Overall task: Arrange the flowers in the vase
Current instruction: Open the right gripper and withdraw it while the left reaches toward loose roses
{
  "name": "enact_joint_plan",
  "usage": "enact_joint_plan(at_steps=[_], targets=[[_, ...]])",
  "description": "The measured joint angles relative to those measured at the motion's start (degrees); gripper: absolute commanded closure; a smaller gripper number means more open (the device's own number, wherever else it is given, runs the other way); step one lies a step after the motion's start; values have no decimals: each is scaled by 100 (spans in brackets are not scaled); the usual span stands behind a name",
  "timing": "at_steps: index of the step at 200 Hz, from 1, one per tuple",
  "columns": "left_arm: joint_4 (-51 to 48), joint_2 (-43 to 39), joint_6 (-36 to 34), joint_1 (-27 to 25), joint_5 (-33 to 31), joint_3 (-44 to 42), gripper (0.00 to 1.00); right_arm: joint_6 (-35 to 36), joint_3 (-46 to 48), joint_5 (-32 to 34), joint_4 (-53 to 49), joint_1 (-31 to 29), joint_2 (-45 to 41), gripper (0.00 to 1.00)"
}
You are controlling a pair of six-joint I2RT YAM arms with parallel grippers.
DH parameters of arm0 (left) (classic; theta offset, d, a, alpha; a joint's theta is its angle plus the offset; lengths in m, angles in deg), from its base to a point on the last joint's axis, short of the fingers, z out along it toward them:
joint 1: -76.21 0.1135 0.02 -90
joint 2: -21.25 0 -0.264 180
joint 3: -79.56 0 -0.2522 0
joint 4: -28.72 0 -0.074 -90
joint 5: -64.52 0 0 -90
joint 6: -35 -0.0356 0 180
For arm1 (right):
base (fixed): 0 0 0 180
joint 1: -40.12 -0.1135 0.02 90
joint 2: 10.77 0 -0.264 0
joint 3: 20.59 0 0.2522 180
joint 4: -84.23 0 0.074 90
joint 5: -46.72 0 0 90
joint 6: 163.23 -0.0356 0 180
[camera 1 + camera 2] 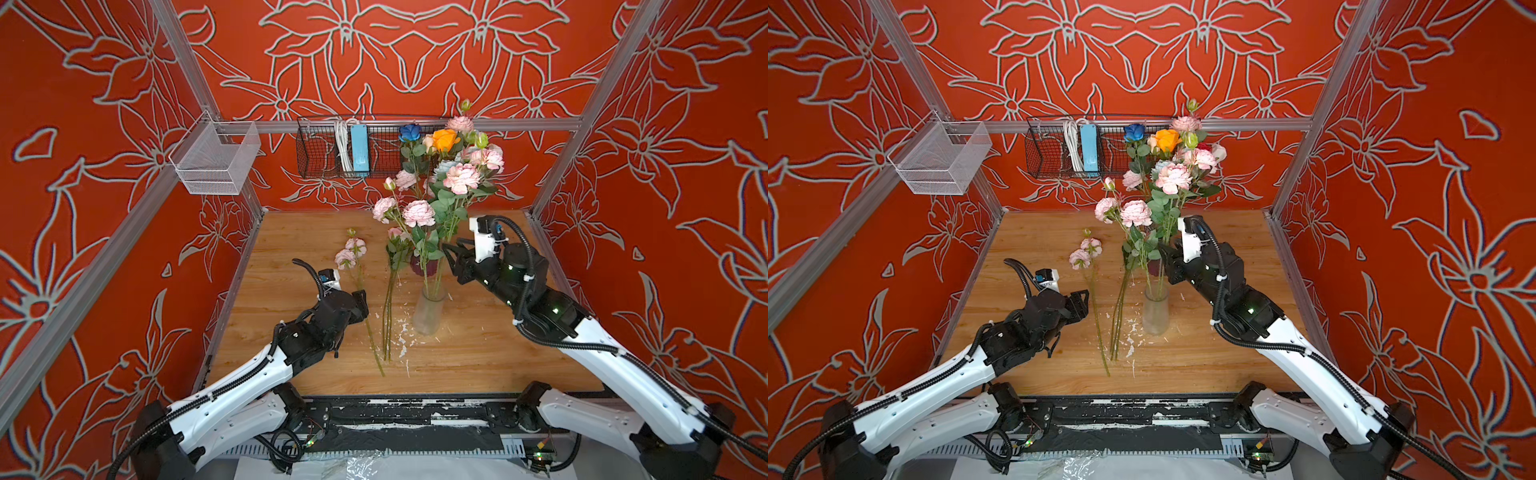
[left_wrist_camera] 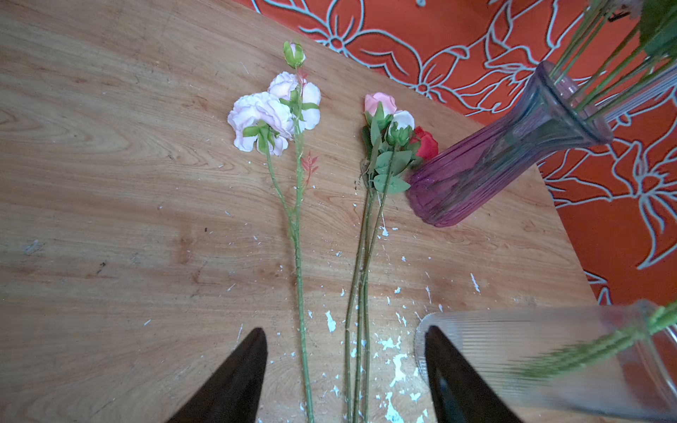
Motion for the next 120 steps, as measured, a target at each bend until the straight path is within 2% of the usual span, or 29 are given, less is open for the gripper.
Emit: enact_joint_plan(at_steps=[37,81,120], targets=[[48,595,-17,162,92,142,30,-125,208,-2,-269,2,-538,45],[-166,1532,-26,623,494,584,29,-190,437,39,-614,0,-1126,40],[-354,1954,-85,848,697,870,30,-302,745,203,-962,0,-1790,39]])
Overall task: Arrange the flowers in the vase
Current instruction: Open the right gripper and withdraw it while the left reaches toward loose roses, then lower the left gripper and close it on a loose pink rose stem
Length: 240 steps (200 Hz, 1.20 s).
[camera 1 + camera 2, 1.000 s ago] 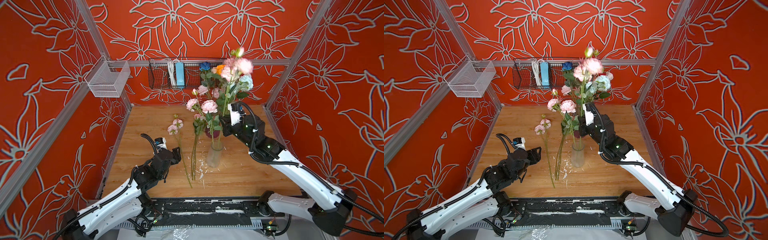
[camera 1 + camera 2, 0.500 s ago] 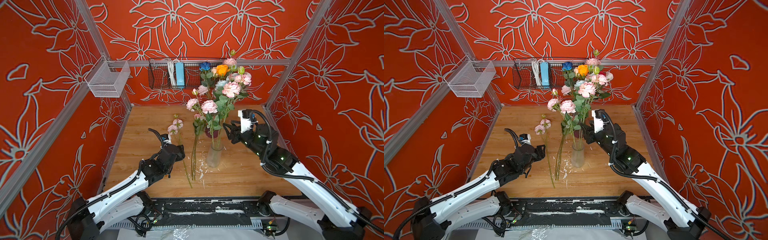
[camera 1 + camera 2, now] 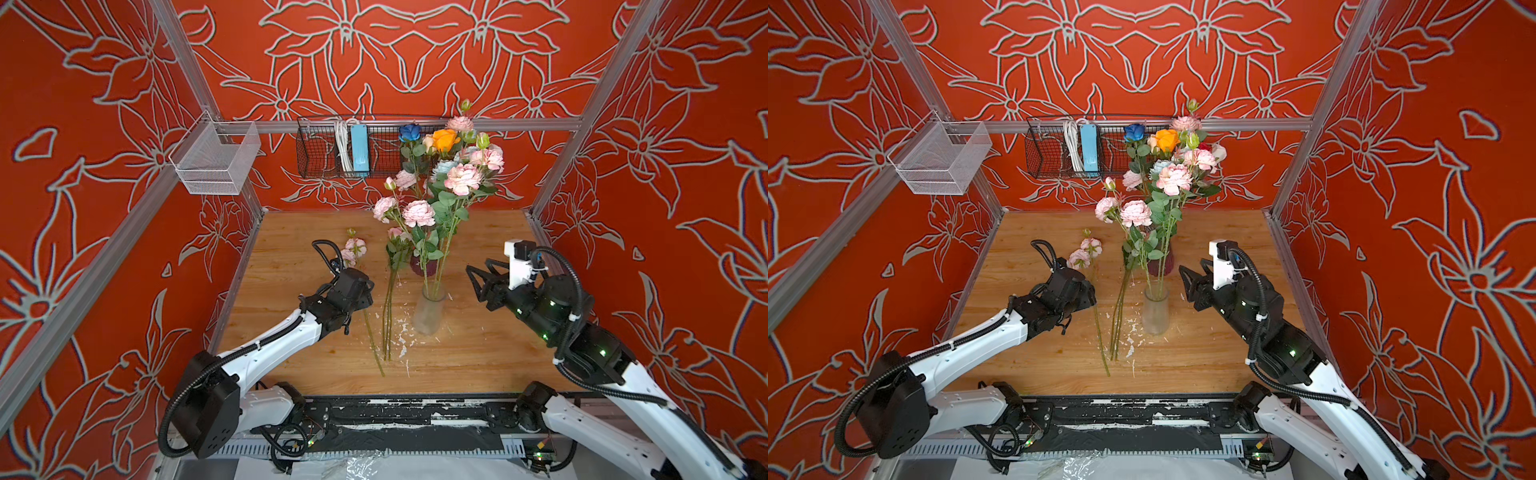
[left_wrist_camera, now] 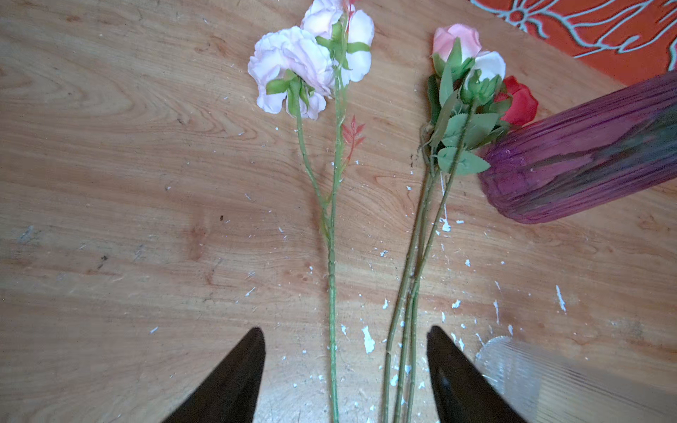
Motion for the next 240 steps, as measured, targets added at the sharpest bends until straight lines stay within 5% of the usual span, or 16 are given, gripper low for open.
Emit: enact_joint_plan(at_steps=[106,169,240], targets=[[-903,2221,-629,503,678,1578,31,-835,1390,1224,-675,0,-1707,36],[-1156,3523,-960,710,848,2332,63,-1255,1799,1246,-909,0,-1816,37],[-1152,3150,-997,743,1005,2031,99,-1307,1781,1281,-920,0,-1888,37]])
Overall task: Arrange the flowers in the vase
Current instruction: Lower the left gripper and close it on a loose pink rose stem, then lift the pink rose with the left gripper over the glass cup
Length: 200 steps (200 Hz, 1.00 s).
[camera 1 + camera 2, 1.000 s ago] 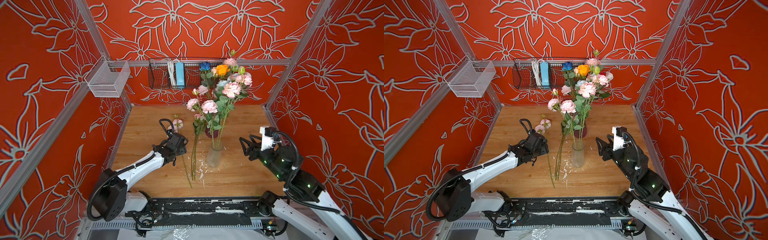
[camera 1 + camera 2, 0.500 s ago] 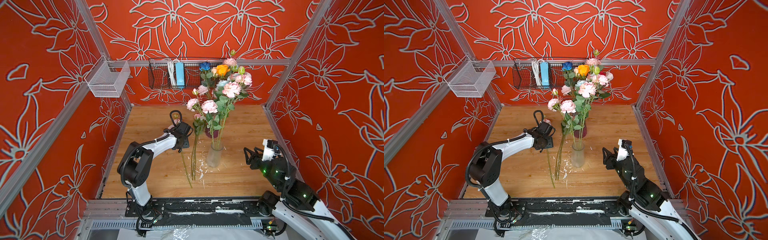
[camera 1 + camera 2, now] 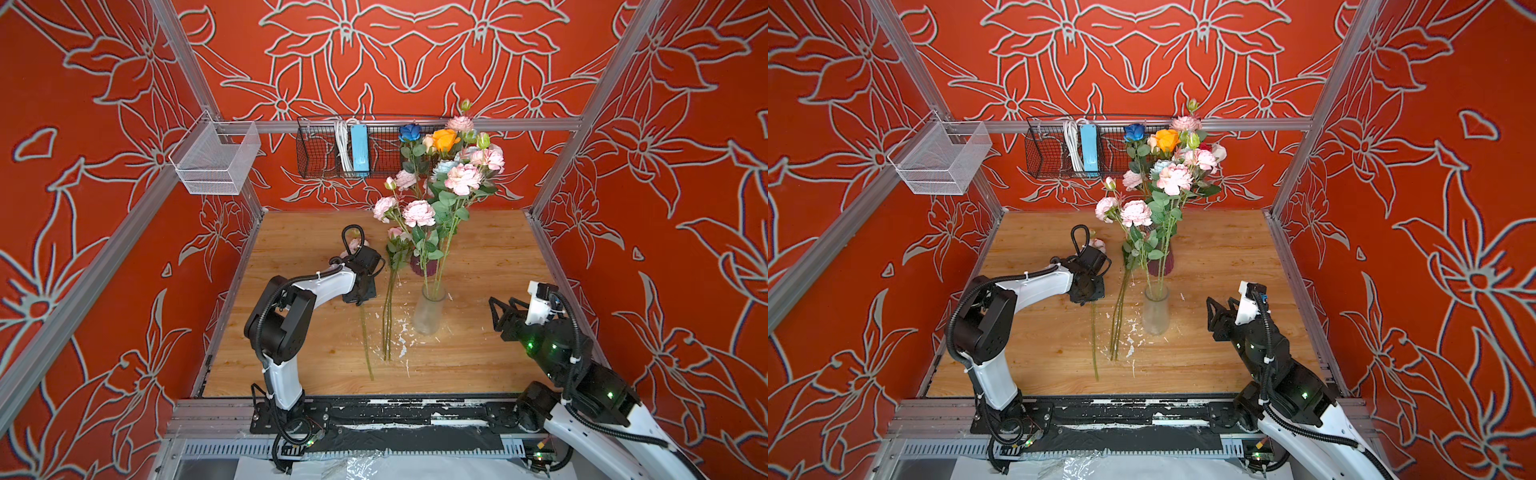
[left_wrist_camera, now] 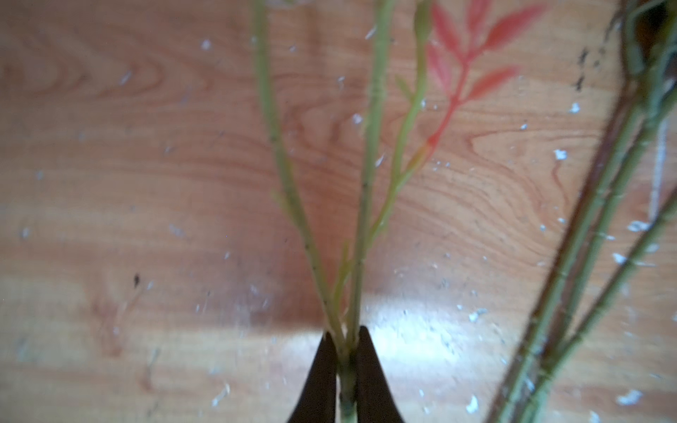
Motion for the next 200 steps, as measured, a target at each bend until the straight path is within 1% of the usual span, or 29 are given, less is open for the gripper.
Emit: enact_joint_plan(at_steps=[38,72,101,129,164,185,200], targets=[[13,-772,-4,0,83,-245,100,0,-37,-2,-9,2,-24,37],[114,-1753,4,0,186,-625,100,2,-109,0,-24,2,-26,37],[339,-2824,-17,0,380,-992,100,11,-129,-24,-17,0,-11,37],[815,-4028,-136,0,632,-1364,100,46,-133,-144,2,0,59,37],[1394,-5425,-463,-33,927,-1460,100,61,-133,-166,166,2,79,37],[1762,-5880,-748,-203,1147,-1355,100,85,-129,-177,345,0,79,37],[1941,-5928,-1062,-573,1220,-1040,100,122,-125,-160,466,2,79,37]])
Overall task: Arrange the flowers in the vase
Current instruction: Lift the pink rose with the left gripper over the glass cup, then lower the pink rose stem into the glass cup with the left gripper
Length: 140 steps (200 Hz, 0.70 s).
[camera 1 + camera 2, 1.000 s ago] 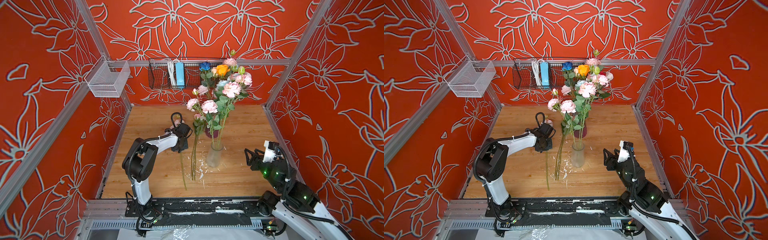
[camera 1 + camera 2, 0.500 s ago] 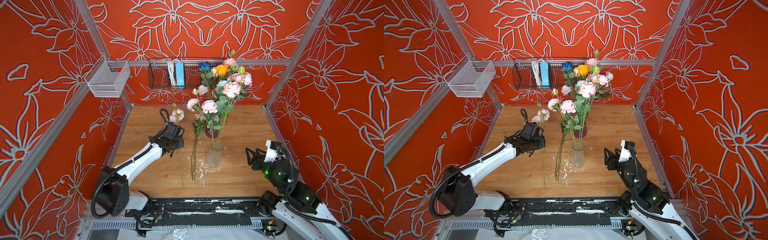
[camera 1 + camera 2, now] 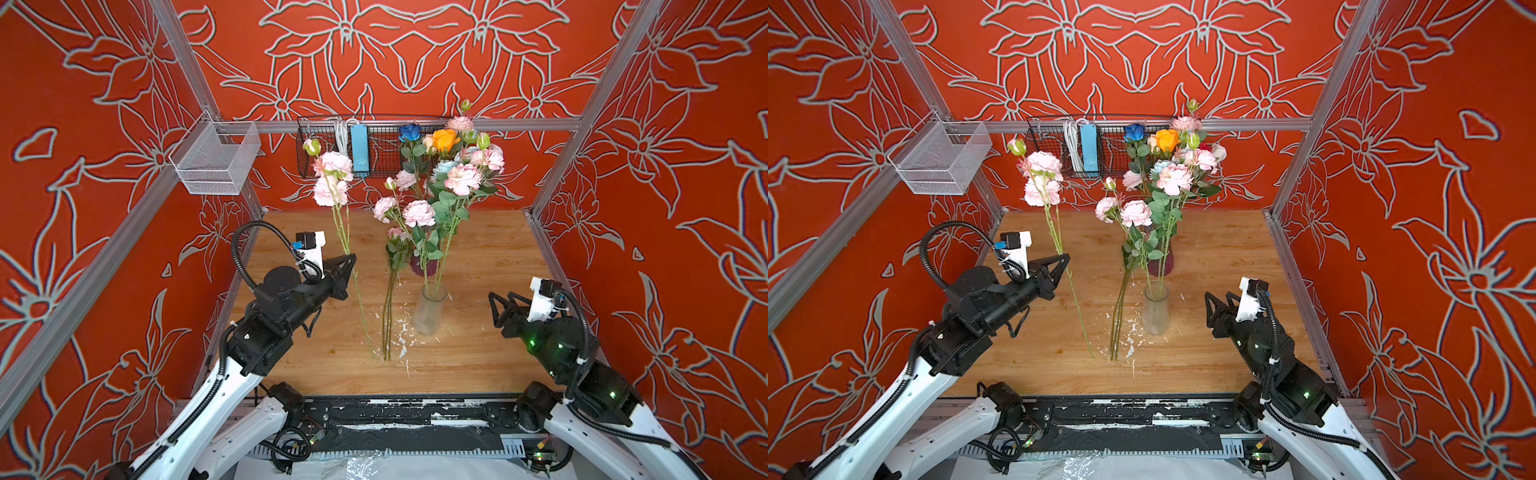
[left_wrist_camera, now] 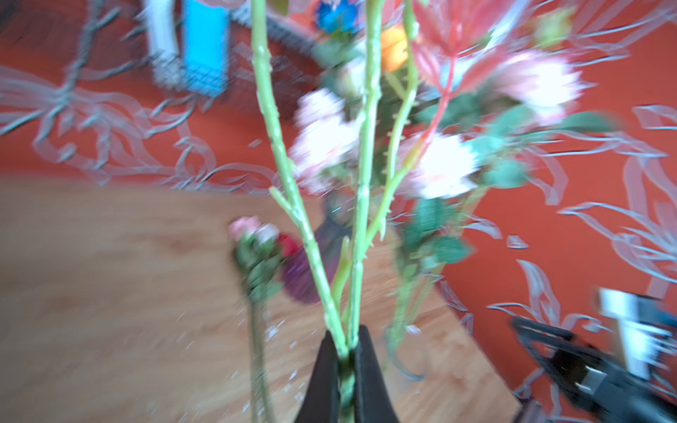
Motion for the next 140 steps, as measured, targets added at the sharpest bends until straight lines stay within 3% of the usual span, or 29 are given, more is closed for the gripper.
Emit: enact_joint_plan(at_steps=[35,56,108,140], targets=[[688,579,-1213,-1589,-70,1073,100,68,114,105,264,-2,-4,37],[1231,1252,-1971,-2188,-39,1665,100,87,184,186,326,0,-4,37],[2142,3392,-3176,-2415,146,2804,100,127,190,323,350,0,-13,37],[2315,4129,-3504,-2417,72,3005,100,186,190,354,348,0,-85,37]])
